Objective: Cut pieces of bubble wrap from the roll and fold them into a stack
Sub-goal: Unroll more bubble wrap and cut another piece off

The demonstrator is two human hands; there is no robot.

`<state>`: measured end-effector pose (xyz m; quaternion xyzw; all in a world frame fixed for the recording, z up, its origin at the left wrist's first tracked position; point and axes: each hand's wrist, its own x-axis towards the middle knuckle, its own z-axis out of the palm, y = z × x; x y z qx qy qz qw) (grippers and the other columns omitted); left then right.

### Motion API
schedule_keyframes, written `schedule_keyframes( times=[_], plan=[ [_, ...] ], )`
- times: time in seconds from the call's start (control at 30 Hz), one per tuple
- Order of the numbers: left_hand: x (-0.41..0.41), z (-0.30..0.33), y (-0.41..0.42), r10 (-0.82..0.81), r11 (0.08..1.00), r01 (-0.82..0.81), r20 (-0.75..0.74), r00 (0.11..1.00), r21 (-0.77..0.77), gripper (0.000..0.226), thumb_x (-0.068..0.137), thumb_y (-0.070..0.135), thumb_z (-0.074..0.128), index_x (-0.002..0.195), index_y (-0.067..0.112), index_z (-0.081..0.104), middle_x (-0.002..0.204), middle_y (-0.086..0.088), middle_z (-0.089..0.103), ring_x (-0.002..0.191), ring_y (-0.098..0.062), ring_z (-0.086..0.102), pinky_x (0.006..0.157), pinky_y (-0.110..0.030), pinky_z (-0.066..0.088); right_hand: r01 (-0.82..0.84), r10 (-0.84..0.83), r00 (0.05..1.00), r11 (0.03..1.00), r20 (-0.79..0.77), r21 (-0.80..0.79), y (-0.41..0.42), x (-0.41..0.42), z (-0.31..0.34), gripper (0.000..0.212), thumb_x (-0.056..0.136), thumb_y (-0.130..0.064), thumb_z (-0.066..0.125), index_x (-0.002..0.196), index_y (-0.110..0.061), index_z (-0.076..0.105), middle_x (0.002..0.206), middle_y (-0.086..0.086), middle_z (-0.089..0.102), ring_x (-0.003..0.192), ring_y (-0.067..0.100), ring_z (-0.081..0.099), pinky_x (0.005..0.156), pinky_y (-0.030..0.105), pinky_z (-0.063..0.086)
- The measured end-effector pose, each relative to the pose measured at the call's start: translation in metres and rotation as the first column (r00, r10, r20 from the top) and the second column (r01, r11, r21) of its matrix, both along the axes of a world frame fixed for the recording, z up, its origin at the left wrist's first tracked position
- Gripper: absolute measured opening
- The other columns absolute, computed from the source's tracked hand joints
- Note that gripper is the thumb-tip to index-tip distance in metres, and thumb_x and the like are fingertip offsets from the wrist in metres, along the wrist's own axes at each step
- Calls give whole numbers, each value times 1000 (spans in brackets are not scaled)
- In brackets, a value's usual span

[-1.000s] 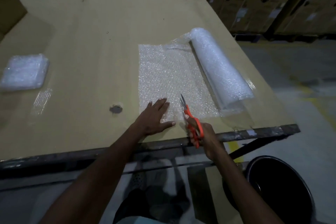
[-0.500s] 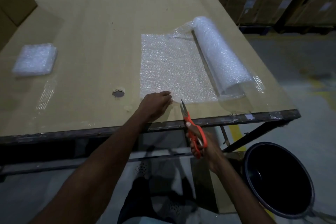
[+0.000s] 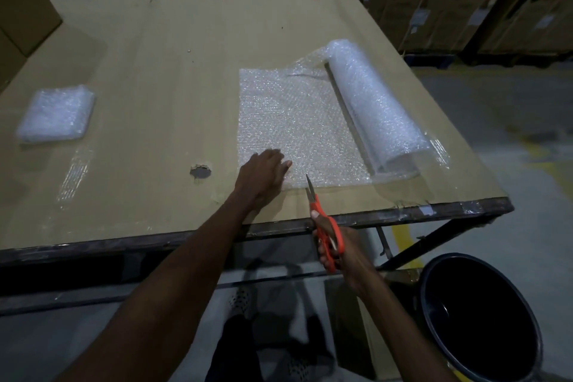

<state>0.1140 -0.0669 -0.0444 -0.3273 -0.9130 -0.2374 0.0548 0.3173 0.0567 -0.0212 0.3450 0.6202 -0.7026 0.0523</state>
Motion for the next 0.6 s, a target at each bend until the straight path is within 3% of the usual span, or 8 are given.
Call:
schedule_keyframes(
  times=[0.1,0.2,0.33,0.43,0.6],
  plan=[
    [-27,-14,10,-29,987,51,143,989,-151,61,106,46,32,148,2,38,161,-17,28,150,-31,21,120,-51,17,15,-15,999,1000,30,6,0,-3,0,75,63,-68,77,96,-1,72,65,9,62,47,17,53,47,23,45],
    [-39,-34,11,-11,971,59,201,979,-233,75,104,56,23,158,5,14,167,-14,3,154,-27,-1,123,-50,0,22,-23,999,999,42,29,1,-5,2,76,63,-66,75,97,2,73,64,11,62,47,17,53,47,23,45],
    [-38,-43,9,4,969,38,172,985,-243,77,103,60,18,160,9,5,167,-9,-4,154,-21,-7,124,-46,-3,37,-39,998,998,45,48,-2,-6,3,59,62,-64,77,81,-9,74,62,10,60,45,18,52,48,25,41],
    [-38,-43,10,4,969,37,165,986,-244,77,103,60,16,160,9,4,167,-9,-4,154,-20,-7,124,-46,-3,77,-77,996,997,32,6,-3,-5,2,39,72,-54,81,66,-16,75,62,13,57,43,19,49,46,25,37],
    [-37,-44,9,8,970,30,155,988,-243,76,103,58,18,160,8,6,168,-9,-3,154,-21,-5,124,-45,-3,109,-110,993,994,37,25,-4,-11,1,49,71,-53,82,77,-5,72,56,8,59,39,16,50,40,23,39]
  ],
)
